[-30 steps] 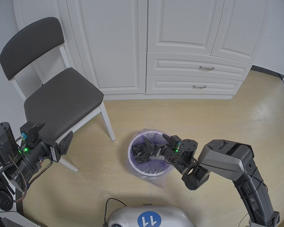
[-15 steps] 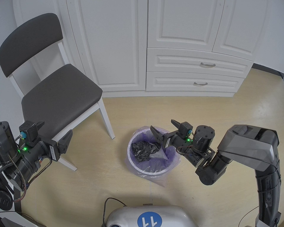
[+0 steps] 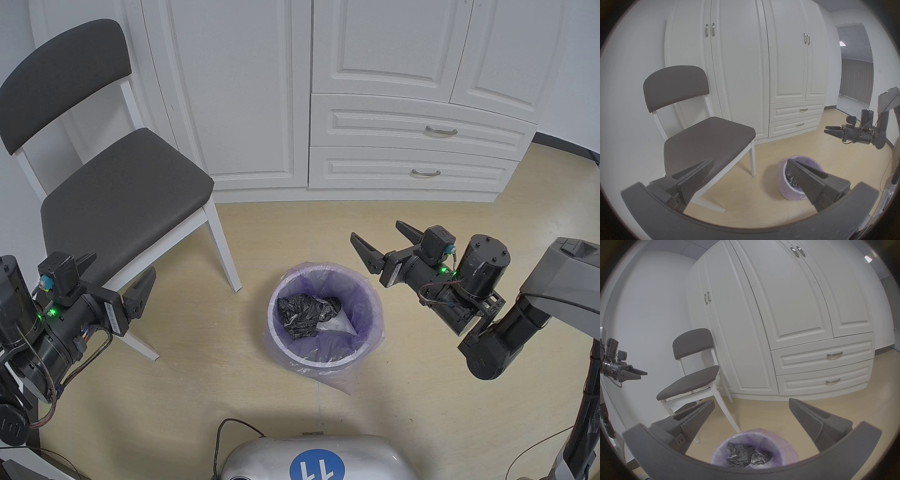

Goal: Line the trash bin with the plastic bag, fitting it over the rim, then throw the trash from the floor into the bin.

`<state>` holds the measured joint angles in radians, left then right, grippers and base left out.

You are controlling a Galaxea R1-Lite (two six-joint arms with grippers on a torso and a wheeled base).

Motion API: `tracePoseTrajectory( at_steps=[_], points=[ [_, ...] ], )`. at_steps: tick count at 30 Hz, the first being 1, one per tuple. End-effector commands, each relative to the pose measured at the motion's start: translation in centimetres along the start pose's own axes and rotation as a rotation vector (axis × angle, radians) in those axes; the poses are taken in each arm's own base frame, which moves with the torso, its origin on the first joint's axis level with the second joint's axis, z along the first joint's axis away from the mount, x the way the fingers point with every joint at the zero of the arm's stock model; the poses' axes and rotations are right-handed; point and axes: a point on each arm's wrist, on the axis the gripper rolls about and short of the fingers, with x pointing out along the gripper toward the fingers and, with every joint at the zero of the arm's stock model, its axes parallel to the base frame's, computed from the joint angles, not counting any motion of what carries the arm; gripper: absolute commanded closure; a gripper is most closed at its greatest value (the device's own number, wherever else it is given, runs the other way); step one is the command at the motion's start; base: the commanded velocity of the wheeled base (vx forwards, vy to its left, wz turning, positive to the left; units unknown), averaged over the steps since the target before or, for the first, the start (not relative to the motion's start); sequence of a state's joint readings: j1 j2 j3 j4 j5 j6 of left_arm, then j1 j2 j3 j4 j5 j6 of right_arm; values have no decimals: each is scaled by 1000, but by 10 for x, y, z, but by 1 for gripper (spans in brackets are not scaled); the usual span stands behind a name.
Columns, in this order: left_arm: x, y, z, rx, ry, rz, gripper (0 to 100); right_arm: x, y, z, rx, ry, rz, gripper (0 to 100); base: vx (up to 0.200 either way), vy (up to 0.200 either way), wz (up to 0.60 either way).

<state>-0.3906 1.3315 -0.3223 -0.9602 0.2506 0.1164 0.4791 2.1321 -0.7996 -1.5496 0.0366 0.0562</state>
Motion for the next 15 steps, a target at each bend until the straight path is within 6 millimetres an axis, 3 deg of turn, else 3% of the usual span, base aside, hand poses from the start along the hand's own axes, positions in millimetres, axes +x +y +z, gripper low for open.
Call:
tracePoseTrajectory(
  at_steps=[1, 6, 10, 15],
  points=[
    [3, 4, -9, 1, 30, 20, 0, -21, -36, 15, -19, 149, -116, 0, 0, 0, 0],
    [7, 10, -18, -2, 73, 62, 0, -55, -85, 17, -14, 340, -334, 0, 0, 0, 0],
    [9, 22, -19, -8, 73, 123, 0, -88, -119, 13, -11, 392, -491, 0, 0, 0, 0],
    [-1, 27, -21, -18, 26, 150, 0, -131, -124, 29, -17, 370, -579, 0, 0, 0, 0]
  ],
)
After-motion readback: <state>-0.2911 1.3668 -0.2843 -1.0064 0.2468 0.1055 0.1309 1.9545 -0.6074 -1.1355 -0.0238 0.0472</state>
